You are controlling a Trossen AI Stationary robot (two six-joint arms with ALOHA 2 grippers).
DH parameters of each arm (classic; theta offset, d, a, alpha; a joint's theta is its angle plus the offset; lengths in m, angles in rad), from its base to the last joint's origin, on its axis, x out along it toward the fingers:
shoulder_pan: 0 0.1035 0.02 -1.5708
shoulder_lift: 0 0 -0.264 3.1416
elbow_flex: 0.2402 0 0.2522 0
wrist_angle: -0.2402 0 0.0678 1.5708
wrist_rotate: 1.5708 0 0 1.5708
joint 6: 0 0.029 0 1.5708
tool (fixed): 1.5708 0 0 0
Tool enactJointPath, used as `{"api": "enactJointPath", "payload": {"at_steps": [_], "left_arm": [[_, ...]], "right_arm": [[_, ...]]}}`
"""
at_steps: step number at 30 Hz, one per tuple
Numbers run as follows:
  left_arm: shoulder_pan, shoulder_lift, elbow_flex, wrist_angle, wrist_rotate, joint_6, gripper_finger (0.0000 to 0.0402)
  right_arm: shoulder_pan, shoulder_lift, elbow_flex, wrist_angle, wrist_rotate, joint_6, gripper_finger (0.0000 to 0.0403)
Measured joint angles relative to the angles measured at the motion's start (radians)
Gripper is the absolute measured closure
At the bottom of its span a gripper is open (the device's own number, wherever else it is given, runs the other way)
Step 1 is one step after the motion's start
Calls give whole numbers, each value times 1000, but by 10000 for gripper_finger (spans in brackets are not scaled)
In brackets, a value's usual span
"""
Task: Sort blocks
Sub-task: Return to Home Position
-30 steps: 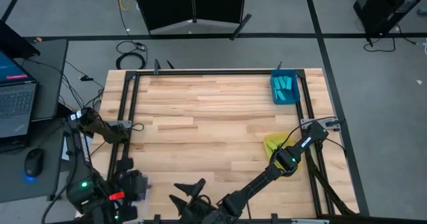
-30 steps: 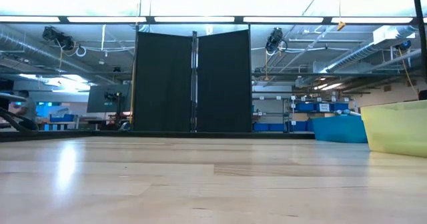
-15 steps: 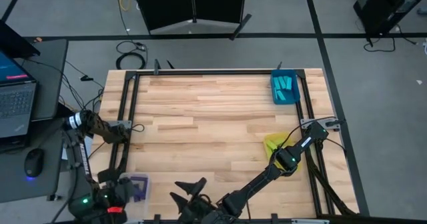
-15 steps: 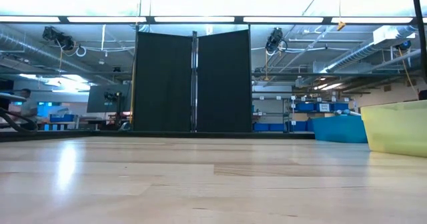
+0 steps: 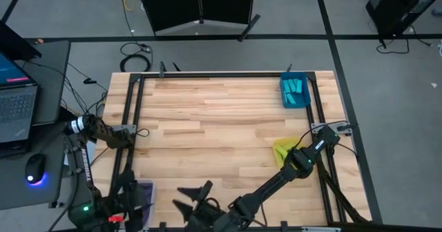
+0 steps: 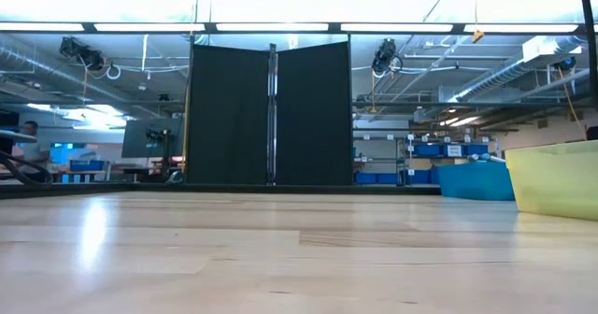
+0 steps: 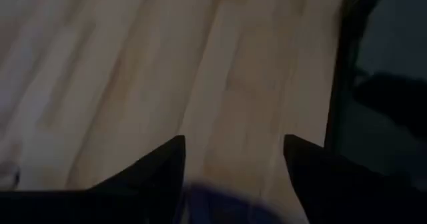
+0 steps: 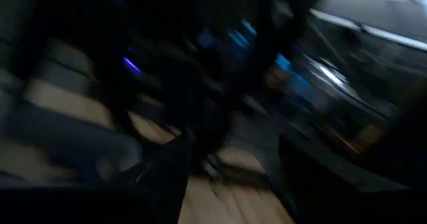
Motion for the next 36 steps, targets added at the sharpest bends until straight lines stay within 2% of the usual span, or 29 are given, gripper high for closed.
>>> {"api": "enactJointPath", "payload": {"at_steps": [2, 4, 7, 9, 11, 13, 16, 19, 21, 23, 25, 29, 33, 36], "left_arm": [[13, 0, 0, 10, -78, 36, 158], [20, 0, 0, 3, -189, 53, 189], [40, -1, 0, 24, -355, 94, 252], [60, -1, -2, 42, -403, 132, 305], [92, -2, -14, 79, -424, 185, 360], [131, -2, -38, 166, -445, 272, 389], [201, -3, -86, 392, -428, 499, 396], [267, -11, -147, 660, -354, 747, 398], [289, -31, -179, 754, -324, 843, 398], [293, -56, -200, 830, -330, 902, 399], [293, -105, -225, 872, -358, 959, 399], [324, -222, -331, 1081, -342, 1132, 400], [398, -367, -511, 1369, -199, 1323, 400], [484, -482, -660, 1515, -71, 1405, 401]], "right_arm": [[2, -16, 1, -22, -102, 16, 178], [3, -30, 0, -123, -180, 86, 202], [-23, -51, -1, -308, -341, 271, 265], [-49, -60, -1, -379, -431, 363, 320], [-67, -61, -1, -409, -466, 394, 375], [-76, -61, -1, -419, -478, 394, 389], [-82, -69, -1, -444, -530, 403, 388], [-87, -88, -10, -489, -544, 441, 396], [-82, -120, -62, -495, -536, 463, 396], [-69, -169, -157, -470, -519, 498, 397], [-55, -233, -307, -366, -504, 537, 398], [-27, -424, -742, -33, -463, 606, 399], [4, -670, -1178, 331, -415, 618, 400], [15, -869, -1443, 426, -405, 624, 400]]}}
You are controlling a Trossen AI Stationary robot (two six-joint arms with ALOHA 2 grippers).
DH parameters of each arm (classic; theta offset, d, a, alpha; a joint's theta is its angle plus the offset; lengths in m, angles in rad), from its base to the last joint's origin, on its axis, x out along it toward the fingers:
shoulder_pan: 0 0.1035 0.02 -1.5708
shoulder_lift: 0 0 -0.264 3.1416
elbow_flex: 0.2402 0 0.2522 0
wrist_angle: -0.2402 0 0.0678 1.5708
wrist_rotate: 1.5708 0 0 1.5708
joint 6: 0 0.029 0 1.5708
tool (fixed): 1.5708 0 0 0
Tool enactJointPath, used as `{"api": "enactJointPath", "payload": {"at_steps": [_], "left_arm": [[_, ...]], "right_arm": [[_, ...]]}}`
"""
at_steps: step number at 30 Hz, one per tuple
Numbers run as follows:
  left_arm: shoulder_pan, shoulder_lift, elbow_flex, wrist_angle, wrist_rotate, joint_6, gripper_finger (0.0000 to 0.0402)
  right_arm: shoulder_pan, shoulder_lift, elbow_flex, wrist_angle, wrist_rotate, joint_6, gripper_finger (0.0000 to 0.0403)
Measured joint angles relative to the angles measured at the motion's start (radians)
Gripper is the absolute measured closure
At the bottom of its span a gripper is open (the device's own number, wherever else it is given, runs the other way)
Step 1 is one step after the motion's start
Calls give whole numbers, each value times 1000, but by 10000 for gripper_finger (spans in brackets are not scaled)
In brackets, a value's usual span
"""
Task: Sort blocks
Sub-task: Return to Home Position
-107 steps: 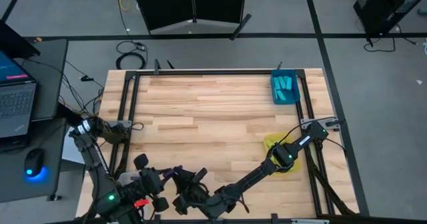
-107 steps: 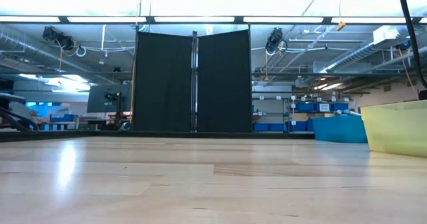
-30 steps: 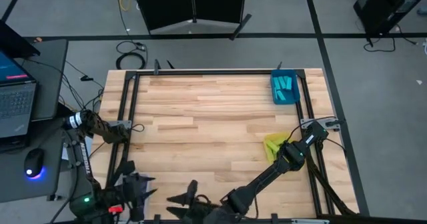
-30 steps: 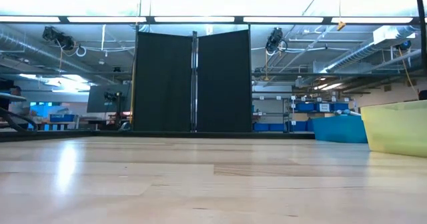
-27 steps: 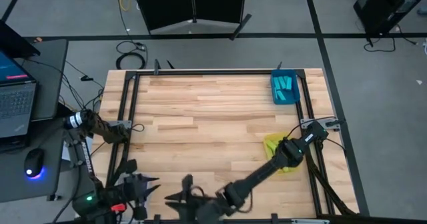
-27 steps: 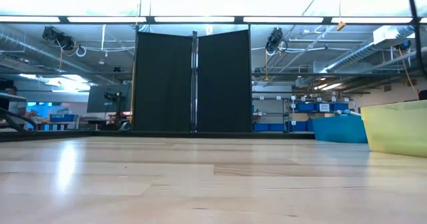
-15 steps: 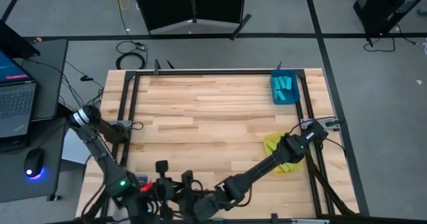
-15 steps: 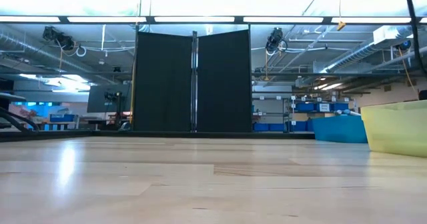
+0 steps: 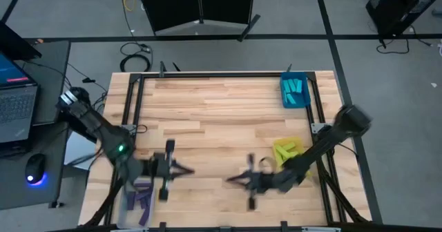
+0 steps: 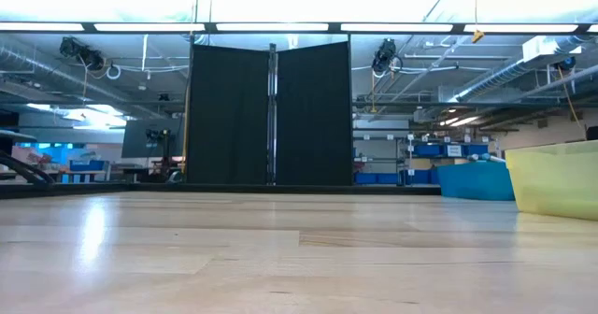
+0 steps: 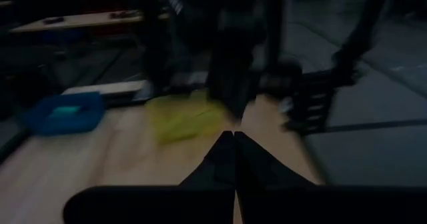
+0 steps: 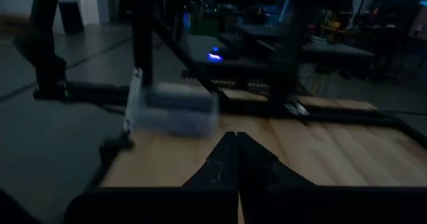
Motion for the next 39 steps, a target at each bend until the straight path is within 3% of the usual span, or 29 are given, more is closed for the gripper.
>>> {"api": "enactJointPath", "payload": {"at_steps": [6, 13, 19, 26, 31, 39], "left_arm": [[160, -251, -247, 24, 86, 24, 401], [174, -656, -498, 16, 81, 45, 401], [174, -881, -641, -48, 49, 31, 401], [186, -994, -727, -85, 83, 24, 401], [254, -1024, -771, -61, 171, 27, 401], [394, -1042, -862, 55, 356, 23, 401]], "right_arm": [[-15, -450, -406, 3, -104, 19, 400], [-22, -998, -726, -166, -138, 29, 400], [-25, -1349, -782, -511, -199, 103, 400], [-37, -1669, -782, -761, -229, 8, 400], [-75, -1705, -768, -827, -268, -25, 400], [-109, -1705, -786, -823, -305, 74, 400]]}}
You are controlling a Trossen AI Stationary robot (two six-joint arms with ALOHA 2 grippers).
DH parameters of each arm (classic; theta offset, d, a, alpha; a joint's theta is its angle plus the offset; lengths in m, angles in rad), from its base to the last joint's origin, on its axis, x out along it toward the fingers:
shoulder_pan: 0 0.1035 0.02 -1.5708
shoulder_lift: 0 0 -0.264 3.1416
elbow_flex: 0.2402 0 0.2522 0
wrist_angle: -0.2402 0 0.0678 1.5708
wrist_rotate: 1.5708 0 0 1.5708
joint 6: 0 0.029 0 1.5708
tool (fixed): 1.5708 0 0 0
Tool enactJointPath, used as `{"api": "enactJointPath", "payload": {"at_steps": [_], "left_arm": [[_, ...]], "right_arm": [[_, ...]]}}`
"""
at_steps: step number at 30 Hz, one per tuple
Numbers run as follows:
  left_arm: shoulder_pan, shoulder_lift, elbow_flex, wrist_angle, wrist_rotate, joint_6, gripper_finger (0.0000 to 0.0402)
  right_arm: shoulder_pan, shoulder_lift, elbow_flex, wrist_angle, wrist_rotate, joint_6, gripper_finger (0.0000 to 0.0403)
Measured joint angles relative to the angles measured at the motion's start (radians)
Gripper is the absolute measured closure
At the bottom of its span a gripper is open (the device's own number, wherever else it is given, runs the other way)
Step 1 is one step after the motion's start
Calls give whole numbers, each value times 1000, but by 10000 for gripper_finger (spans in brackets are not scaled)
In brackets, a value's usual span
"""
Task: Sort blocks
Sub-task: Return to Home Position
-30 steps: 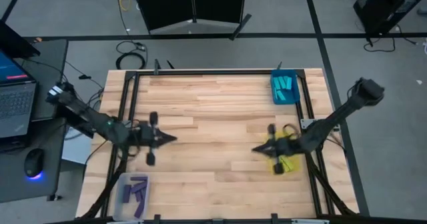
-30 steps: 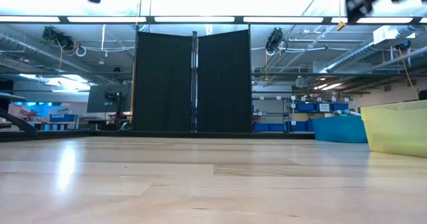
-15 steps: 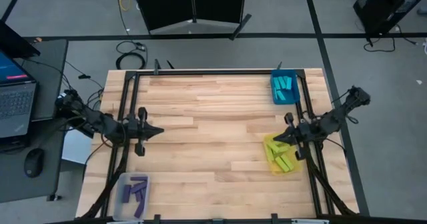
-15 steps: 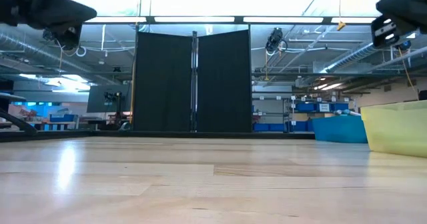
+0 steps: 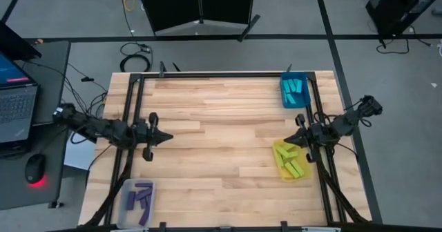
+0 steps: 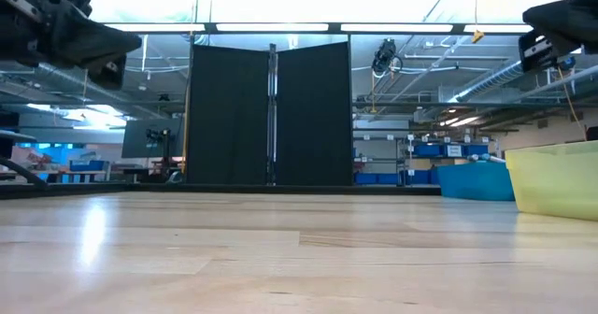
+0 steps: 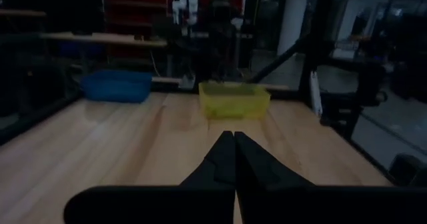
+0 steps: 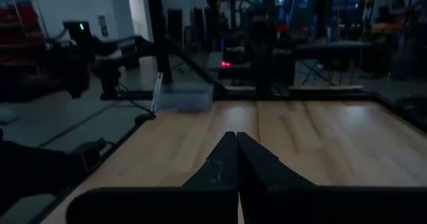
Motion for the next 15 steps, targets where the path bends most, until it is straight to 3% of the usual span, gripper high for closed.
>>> {"api": "enactJointPath", "payload": {"at_steps": [5, 11, 15], "left_arm": [[17, -15, -44, 67, 18, 23, 401], [17, -50, -44, 44, 23, 23, 401], [16, -71, -44, -2, 60, 25, 401]], "right_arm": [[1, 3, -121, 195, -10, -14, 400], [6, 8, -123, 204, -33, -44, 398], [11, 10, -122, 189, -135, -51, 397]]}}
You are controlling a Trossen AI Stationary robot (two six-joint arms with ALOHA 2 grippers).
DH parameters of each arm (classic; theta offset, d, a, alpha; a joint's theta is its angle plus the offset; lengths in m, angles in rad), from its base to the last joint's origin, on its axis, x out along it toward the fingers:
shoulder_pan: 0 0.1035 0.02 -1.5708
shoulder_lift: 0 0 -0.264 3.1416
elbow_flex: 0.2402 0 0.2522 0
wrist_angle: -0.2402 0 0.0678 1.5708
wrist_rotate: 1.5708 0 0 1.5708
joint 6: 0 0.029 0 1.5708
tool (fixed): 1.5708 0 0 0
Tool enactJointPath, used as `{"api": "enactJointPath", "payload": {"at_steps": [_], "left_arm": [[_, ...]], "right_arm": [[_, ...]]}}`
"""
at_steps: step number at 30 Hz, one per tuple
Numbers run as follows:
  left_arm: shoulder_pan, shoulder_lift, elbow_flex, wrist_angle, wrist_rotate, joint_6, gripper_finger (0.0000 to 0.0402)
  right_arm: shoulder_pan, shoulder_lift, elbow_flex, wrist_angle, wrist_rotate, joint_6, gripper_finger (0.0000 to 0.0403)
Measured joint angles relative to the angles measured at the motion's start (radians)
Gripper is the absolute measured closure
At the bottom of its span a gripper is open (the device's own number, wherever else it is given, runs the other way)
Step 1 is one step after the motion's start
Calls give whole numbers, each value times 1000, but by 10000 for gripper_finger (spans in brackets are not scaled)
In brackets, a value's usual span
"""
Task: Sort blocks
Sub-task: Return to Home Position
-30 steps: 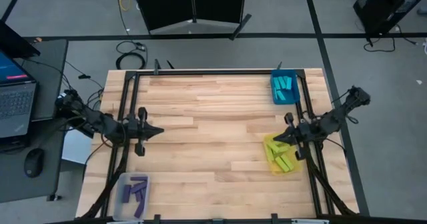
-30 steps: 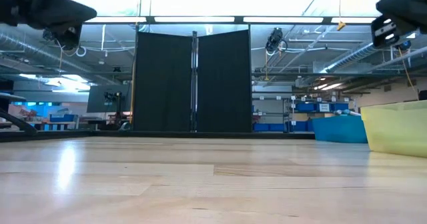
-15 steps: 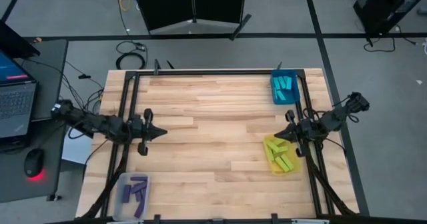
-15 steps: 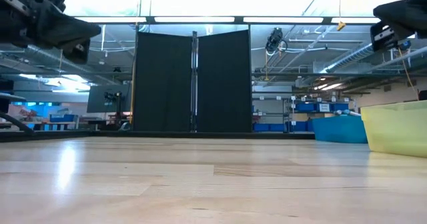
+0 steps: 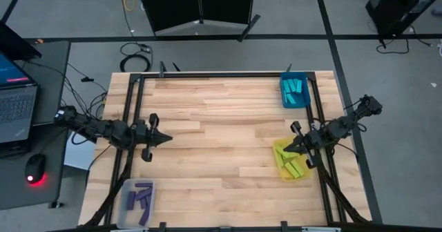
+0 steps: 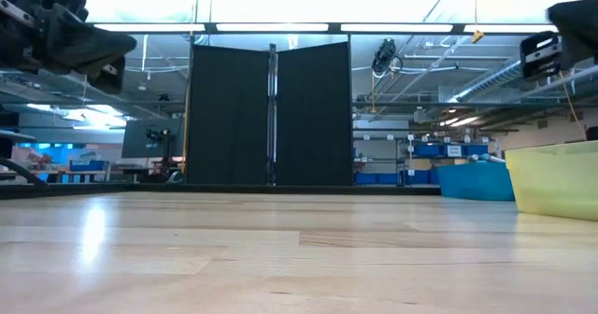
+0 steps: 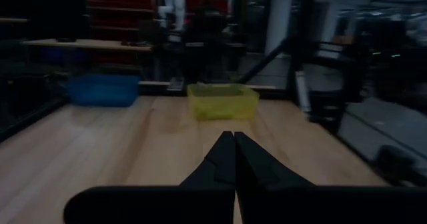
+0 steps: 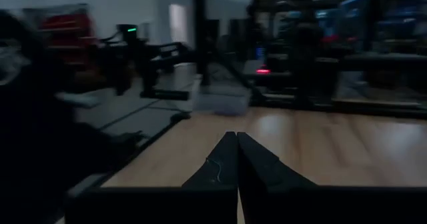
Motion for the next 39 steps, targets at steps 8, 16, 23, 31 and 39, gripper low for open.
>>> {"api": "enactJointPath", "payload": {"at_steps": [8, 16, 23, 31, 39], "left_arm": [[0, -4, 0, 3, 96, 21, 401], [0, -3, 0, 27, -45, 79, 388], [0, -3, 0, -14, -103, 75, 386], [0, -3, -1, -14, -104, 72, 386], [0, -3, -1, -14, -106, 72, 385]], "right_arm": [[0, 0, 0, -4, -46, 31, 384], [-1, 0, 0, -3, -46, 31, 366], [0, 0, 0, -3, -46, 31, 369], [0, 0, 0, -2, -46, 31, 368], [0, 0, 0, -2, -46, 31, 366]]}}
